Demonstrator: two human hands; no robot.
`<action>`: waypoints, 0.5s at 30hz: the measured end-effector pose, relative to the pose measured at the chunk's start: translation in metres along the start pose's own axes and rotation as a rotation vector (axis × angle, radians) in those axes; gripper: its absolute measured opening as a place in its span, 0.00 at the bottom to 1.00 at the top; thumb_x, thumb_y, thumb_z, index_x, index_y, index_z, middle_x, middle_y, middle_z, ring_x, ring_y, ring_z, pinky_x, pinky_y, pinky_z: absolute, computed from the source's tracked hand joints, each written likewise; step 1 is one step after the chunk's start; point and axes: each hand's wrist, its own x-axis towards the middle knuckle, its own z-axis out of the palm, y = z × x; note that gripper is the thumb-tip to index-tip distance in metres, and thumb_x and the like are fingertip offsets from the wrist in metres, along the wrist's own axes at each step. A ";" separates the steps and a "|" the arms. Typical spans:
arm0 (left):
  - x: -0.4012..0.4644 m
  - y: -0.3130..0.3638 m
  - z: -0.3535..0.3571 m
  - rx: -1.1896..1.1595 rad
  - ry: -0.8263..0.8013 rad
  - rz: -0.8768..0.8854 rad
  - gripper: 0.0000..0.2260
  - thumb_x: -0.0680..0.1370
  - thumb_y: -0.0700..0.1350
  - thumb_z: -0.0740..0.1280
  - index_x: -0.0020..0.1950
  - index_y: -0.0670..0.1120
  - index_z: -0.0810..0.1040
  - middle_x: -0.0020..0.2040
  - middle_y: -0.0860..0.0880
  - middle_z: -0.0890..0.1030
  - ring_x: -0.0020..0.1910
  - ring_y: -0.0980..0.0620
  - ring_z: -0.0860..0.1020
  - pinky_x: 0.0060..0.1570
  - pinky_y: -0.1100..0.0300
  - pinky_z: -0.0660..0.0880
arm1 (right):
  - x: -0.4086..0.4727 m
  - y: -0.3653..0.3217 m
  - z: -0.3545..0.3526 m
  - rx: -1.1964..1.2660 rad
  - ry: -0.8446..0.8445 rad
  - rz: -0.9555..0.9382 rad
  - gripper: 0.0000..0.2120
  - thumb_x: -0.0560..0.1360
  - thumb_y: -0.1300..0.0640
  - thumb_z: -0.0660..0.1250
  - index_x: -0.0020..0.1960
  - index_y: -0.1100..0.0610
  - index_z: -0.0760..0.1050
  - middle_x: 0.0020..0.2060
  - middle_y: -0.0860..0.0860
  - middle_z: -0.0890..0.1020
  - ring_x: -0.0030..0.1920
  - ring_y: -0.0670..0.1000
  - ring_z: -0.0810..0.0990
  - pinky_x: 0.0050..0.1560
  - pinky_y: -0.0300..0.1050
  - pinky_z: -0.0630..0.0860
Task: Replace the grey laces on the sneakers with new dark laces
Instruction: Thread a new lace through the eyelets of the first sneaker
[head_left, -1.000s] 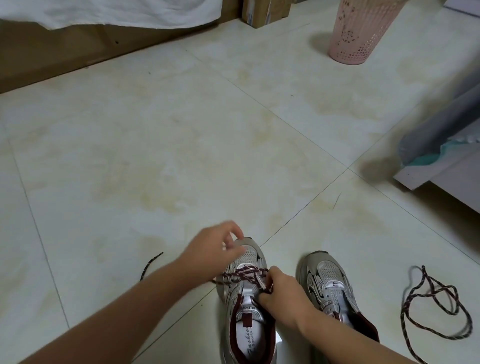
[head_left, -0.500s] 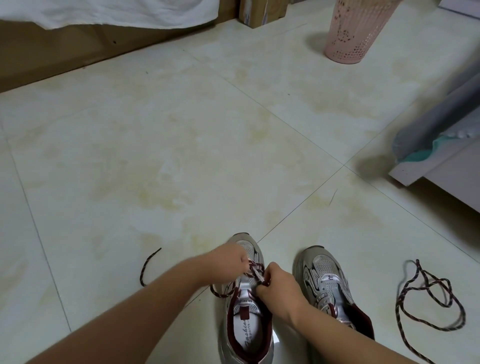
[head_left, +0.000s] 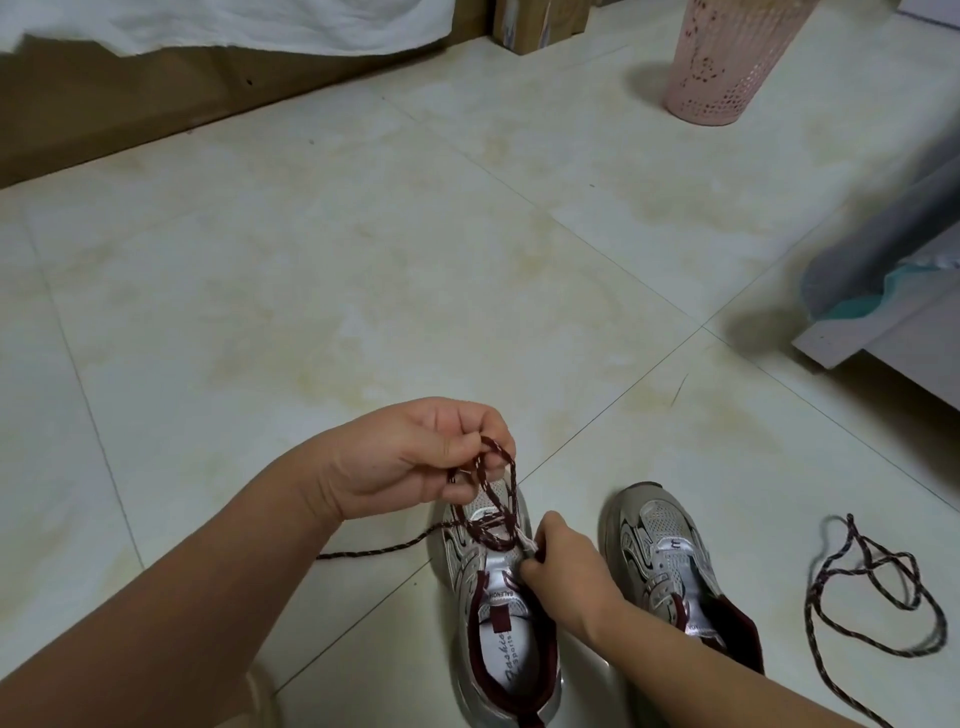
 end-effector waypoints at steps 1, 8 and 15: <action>0.000 -0.002 0.000 -0.030 0.045 0.023 0.07 0.66 0.47 0.75 0.40 0.47 0.81 0.37 0.51 0.77 0.36 0.58 0.73 0.31 0.69 0.69 | -0.001 -0.001 0.000 -0.012 -0.007 -0.009 0.12 0.75 0.57 0.60 0.38 0.49 0.58 0.41 0.50 0.72 0.42 0.53 0.70 0.39 0.43 0.63; 0.012 -0.002 0.016 0.500 0.360 -0.036 0.08 0.77 0.34 0.62 0.40 0.45 0.74 0.33 0.52 0.73 0.28 0.62 0.68 0.29 0.71 0.65 | -0.006 -0.019 -0.017 0.204 0.018 -0.187 0.22 0.70 0.50 0.72 0.57 0.45 0.63 0.44 0.41 0.72 0.41 0.39 0.72 0.40 0.31 0.67; 0.032 -0.023 0.014 0.388 0.761 0.107 0.07 0.77 0.39 0.64 0.54 0.45 0.76 0.40 0.51 0.75 0.31 0.61 0.75 0.38 0.69 0.73 | 0.000 -0.042 -0.064 0.693 0.007 -0.217 0.12 0.77 0.65 0.61 0.36 0.56 0.73 0.24 0.49 0.76 0.24 0.42 0.71 0.29 0.35 0.66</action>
